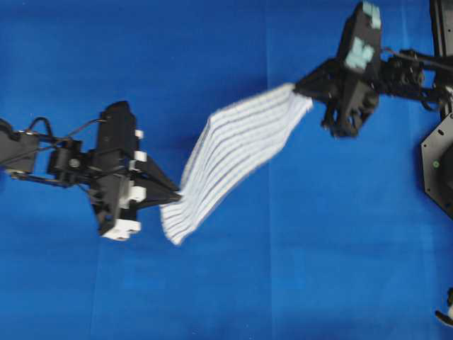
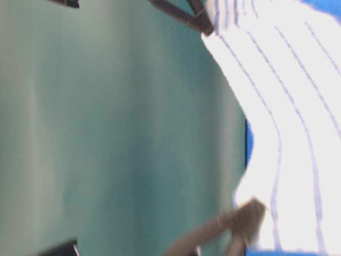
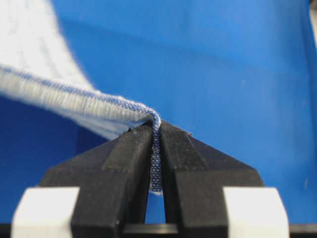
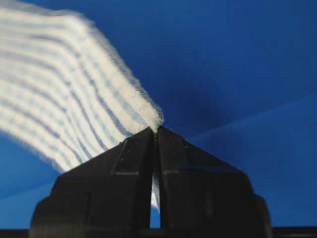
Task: Fold the blue towel.
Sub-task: 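Lift the strip and rotate it vertical, right gripper moving to top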
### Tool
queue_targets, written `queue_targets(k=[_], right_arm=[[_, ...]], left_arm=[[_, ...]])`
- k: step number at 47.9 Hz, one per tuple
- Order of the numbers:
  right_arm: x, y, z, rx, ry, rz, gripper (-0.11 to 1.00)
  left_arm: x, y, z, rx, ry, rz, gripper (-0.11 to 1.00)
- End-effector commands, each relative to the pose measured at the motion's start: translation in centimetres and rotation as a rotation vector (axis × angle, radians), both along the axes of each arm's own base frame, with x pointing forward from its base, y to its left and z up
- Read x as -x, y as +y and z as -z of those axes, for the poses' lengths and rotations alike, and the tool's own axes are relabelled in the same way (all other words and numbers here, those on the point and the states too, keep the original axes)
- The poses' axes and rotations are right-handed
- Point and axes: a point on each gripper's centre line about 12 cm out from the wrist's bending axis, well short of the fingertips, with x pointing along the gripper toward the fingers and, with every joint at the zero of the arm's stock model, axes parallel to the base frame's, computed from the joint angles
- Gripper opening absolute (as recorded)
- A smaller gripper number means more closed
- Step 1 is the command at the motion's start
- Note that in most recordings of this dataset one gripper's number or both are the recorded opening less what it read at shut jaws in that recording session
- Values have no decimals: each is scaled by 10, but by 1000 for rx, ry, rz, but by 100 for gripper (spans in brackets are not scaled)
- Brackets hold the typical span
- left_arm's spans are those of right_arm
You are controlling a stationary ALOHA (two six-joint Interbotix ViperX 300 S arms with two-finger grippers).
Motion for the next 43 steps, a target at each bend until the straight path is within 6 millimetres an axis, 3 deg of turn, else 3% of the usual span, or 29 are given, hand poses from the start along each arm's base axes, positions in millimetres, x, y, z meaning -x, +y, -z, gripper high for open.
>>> queue_targets(k=[1, 21, 34, 43], right_arm=[[-11, -17, -14, 38, -30, 25, 2], [-36, -63, -25, 141, -10, 60, 2], [-20, -61, -32, 162, -22, 70, 2], [-16, -61, -32, 171, -18, 70, 2]], left_arm=[[-19, -4, -16, 9, -65, 3, 2], [-93, -17, -22, -4, -148, 15, 2], [-129, -23, -31, -42, -208, 36, 2], [-141, -27, -28, -43, -218, 40, 2]])
